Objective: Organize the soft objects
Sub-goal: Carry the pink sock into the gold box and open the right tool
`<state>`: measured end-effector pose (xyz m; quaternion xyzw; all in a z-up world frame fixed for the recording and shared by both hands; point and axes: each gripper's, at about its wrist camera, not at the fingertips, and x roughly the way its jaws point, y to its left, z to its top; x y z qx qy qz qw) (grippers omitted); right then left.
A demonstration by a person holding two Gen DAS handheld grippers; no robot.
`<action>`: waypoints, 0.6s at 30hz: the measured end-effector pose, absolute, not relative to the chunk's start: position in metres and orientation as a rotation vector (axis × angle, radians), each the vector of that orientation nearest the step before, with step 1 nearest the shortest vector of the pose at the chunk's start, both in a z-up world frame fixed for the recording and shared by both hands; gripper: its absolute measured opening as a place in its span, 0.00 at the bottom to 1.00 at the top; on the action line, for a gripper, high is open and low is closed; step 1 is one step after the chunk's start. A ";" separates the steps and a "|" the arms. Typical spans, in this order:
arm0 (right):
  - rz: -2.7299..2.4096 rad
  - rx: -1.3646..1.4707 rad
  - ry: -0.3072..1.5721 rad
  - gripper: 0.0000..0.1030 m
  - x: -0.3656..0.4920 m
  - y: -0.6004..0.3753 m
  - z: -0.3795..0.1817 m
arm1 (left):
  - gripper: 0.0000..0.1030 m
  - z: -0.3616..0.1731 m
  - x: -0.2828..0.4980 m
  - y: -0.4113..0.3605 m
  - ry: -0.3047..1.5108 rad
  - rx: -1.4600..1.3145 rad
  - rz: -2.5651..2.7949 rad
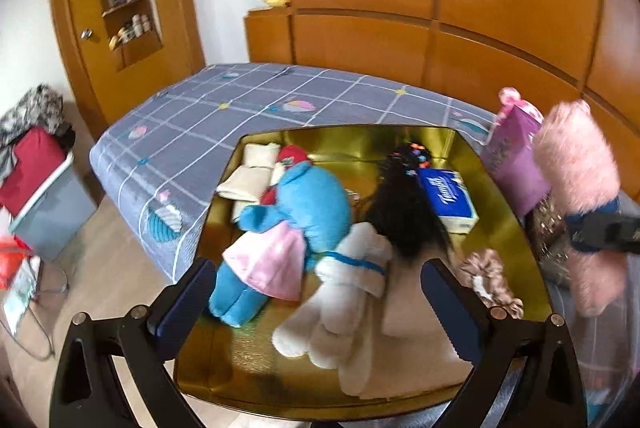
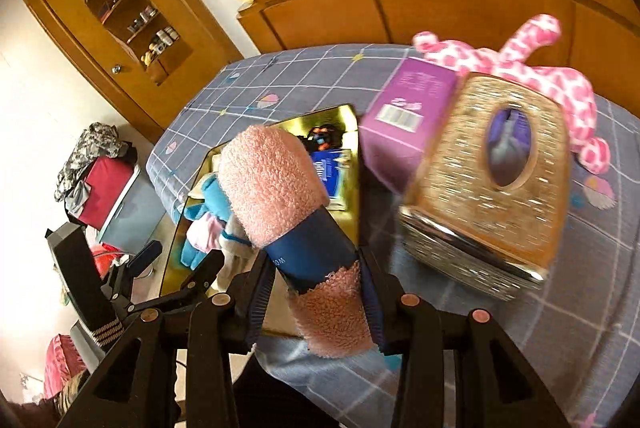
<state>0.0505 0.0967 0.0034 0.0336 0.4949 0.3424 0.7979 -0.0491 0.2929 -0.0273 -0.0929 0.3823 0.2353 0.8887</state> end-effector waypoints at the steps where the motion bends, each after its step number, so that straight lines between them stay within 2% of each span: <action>1: 0.735 0.066 1.071 0.40 0.051 0.105 0.001 | 1.00 -0.029 -0.050 0.298 0.796 -0.205 0.497; 14: 0.644 0.030 1.240 0.40 0.069 0.175 -0.069 | 1.00 -0.033 -0.054 0.332 0.791 -0.290 0.570; 18: 0.622 -0.046 1.205 0.42 0.066 0.180 -0.078 | 1.00 -0.032 -0.053 0.330 0.787 -0.284 0.563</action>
